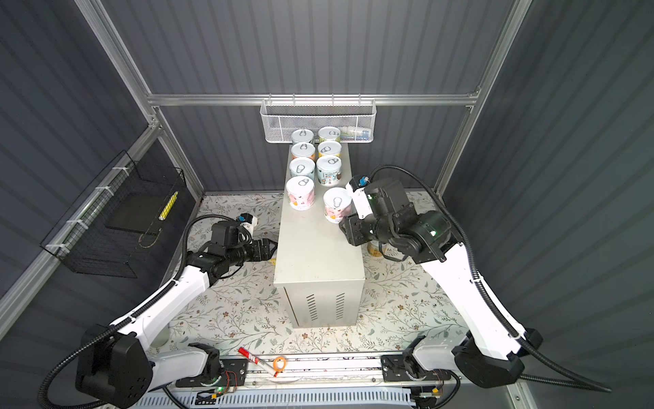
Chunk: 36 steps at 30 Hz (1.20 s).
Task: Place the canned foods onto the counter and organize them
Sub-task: 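Lower the pink-labelled can beside the can row end nearest the robot, then open the right gripper and draw it back beside the cabinet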
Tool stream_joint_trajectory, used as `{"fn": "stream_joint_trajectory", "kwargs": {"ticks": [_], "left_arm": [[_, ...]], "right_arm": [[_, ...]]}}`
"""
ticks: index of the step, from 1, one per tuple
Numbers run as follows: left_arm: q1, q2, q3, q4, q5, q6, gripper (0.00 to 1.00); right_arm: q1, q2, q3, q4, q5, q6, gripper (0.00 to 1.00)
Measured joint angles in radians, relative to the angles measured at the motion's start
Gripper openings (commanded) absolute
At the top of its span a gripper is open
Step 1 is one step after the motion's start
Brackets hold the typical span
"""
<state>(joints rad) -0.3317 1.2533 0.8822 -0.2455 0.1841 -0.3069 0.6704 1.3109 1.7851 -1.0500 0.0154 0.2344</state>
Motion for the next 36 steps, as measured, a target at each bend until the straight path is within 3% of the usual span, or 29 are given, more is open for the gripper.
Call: {"fn": "stream_joint_trajectory", "kwargs": {"ticks": [36], "left_arm": [[0.0, 0.019, 0.0, 0.004, -0.005, 0.0, 0.82]], "right_arm": [[-0.072, 0.161, 0.018, 0.199, -0.029, -0.046, 0.54]]}}
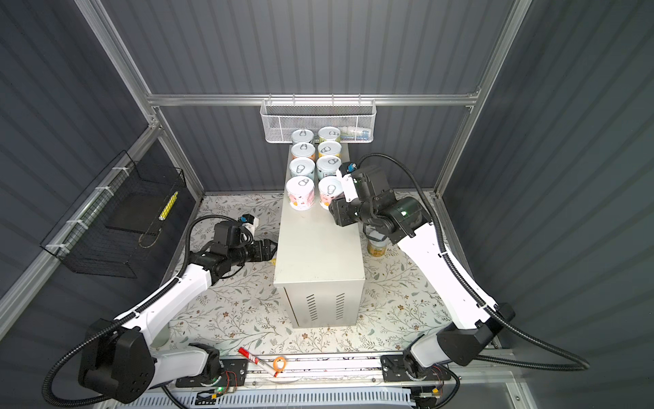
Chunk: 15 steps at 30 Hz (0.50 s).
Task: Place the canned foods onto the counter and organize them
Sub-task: 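Open the right gripper and draw it back beside the cabinet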
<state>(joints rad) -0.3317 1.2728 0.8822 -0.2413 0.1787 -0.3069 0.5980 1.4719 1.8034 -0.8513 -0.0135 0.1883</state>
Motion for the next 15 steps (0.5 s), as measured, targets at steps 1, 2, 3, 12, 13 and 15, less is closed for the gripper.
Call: {"fn": "stream_joint_trajectory", "kwargs": {"ticks": [1, 2, 3, 12, 13, 15], "left_arm": [[0.0, 0.0, 0.0, 0.0, -0.001, 0.0, 0.82], [0.0, 0.0, 0.0, 0.0, -0.003, 0.0, 0.82], [0.0, 0.0, 0.0, -0.001, -0.004, 0.0, 0.82], [0.0, -0.001, 0.0, -0.001, -0.011, 0.01, 0.83], [0.0, -0.001, -0.001, -0.001, -0.011, 0.011, 0.83], [0.0, -0.001, -0.001, -0.001, -0.014, 0.011, 0.84]], "right_arm": [[-0.002, 0.003, 0.002, 0.004, -0.002, 0.0, 0.54], [-0.003, 0.008, 0.005, 0.008, -0.004, 0.0, 0.54], [-0.005, 0.011, 0.006, 0.013, -0.006, -0.002, 0.54], [-0.024, 0.035, 0.017, 0.035, -0.013, -0.002, 0.55], [-0.025, 0.036, 0.019, 0.036, -0.014, -0.002, 0.55], [-0.026, 0.039, 0.023, 0.036, -0.018, -0.002, 0.56]]}}
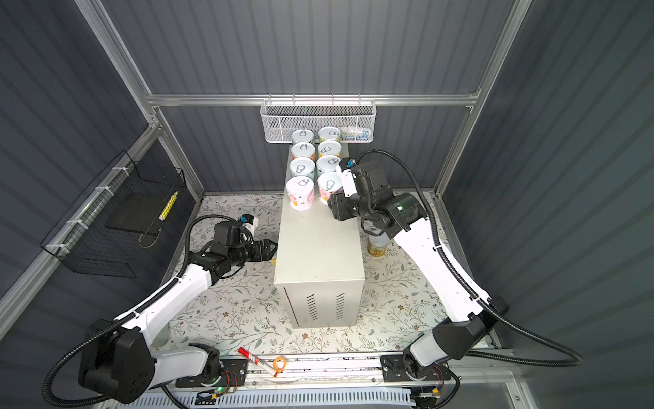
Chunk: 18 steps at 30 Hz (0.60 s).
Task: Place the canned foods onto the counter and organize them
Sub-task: 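Open the right gripper and draw it back beside the cabinet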
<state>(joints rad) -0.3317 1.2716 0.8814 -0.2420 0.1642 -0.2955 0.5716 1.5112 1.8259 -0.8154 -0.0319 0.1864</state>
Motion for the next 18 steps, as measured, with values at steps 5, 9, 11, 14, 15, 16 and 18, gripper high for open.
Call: {"fn": "stream_joint_trajectory", "kwargs": {"ticks": [5, 9, 11, 14, 15, 16, 18], "left_arm": [[0.0, 0.0, -0.003, 0.0, -0.012, 0.0, 0.86], [0.0, -0.005, -0.01, 0.0, -0.032, 0.0, 0.92], [0.0, -0.006, -0.014, 0.003, -0.042, 0.002, 1.0], [0.0, -0.006, -0.035, 0.02, -0.056, 0.003, 1.0], [0.0, -0.004, -0.046, 0.03, -0.061, 0.003, 1.0], [0.0, -0.001, -0.055, 0.04, -0.065, 0.003, 1.0], [0.0, 0.019, -0.074, 0.072, -0.074, 0.002, 1.0]], "right_arm": [[-0.002, -0.003, 0.0, -0.001, -0.016, 0.002, 0.59], [-0.002, -0.053, -0.037, -0.004, -0.044, 0.015, 0.65], [-0.002, -0.119, -0.084, -0.002, -0.063, 0.024, 0.69], [-0.002, -0.264, -0.187, 0.025, -0.079, 0.051, 0.76], [-0.002, -0.319, -0.226, 0.04, -0.077, 0.061, 0.79], [-0.002, -0.371, -0.264, 0.057, -0.075, 0.068, 0.8], [-0.002, -0.465, -0.334, 0.085, -0.058, 0.085, 0.82]]}}
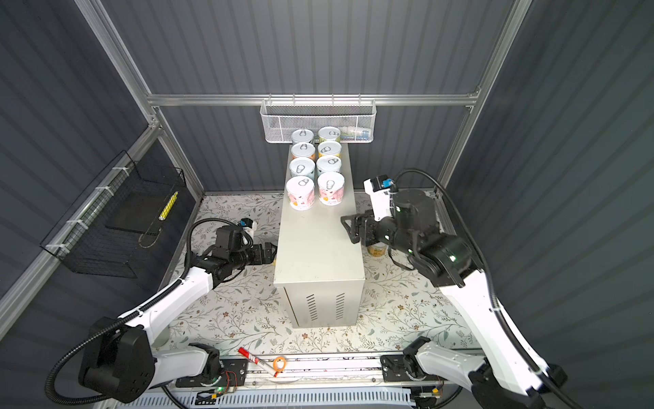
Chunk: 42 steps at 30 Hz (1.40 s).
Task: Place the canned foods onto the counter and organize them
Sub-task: 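Open the right gripper and draw it back beside the cabinet, then lower the left gripper over the white-lidded can on the table, then close the left gripper around the white-lidded yellow-labelled can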
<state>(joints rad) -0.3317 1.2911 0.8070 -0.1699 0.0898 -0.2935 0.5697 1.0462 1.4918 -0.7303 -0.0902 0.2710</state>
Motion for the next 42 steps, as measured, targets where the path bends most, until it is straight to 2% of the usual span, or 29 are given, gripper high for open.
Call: {"fn": "stream_joint_trajectory", "kwargs": {"ticks": [4, 12, 21, 33, 36, 39, 40, 41, 42], "left_arm": [[0.0, 0.058, -0.02, 0.058, -0.007, -0.006, 0.99], [0.0, 0.172, -0.043, 0.208, -0.012, -0.006, 0.99], [-0.002, 0.329, -0.043, 0.329, -0.025, -0.018, 0.97], [-0.087, 0.443, -0.037, 0.423, -0.208, -0.023, 0.88], [-0.113, 0.451, -0.035, 0.422, -0.258, -0.021, 0.81], [-0.124, 0.453, -0.031, 0.419, -0.29, -0.019, 0.64], [-0.125, 0.453, -0.028, 0.418, -0.295, -0.021, 0.56], [-0.126, 0.455, -0.028, 0.418, -0.297, -0.018, 0.39], [-0.126, 0.455, -0.028, 0.418, -0.299, -0.017, 0.11]], "right_arm": [[0.0, -0.07, -0.054, 0.026, 0.034, 0.015, 0.84], [-0.001, -0.011, -0.121, 0.043, 0.076, 0.016, 0.86], [-0.006, -0.026, -0.146, 0.09, 0.086, 0.012, 0.86], [-0.027, -0.033, -0.2, 0.121, 0.091, 0.01, 0.86], [-0.031, -0.034, -0.208, 0.132, 0.09, 0.009, 0.86], [-0.034, -0.036, -0.219, 0.14, 0.09, 0.009, 0.86], [-0.036, -0.037, -0.225, 0.142, 0.09, 0.008, 0.86], [-0.038, -0.039, -0.229, 0.146, 0.09, 0.008, 0.86], [-0.04, -0.039, -0.23, 0.148, 0.089, 0.008, 0.86]]}}
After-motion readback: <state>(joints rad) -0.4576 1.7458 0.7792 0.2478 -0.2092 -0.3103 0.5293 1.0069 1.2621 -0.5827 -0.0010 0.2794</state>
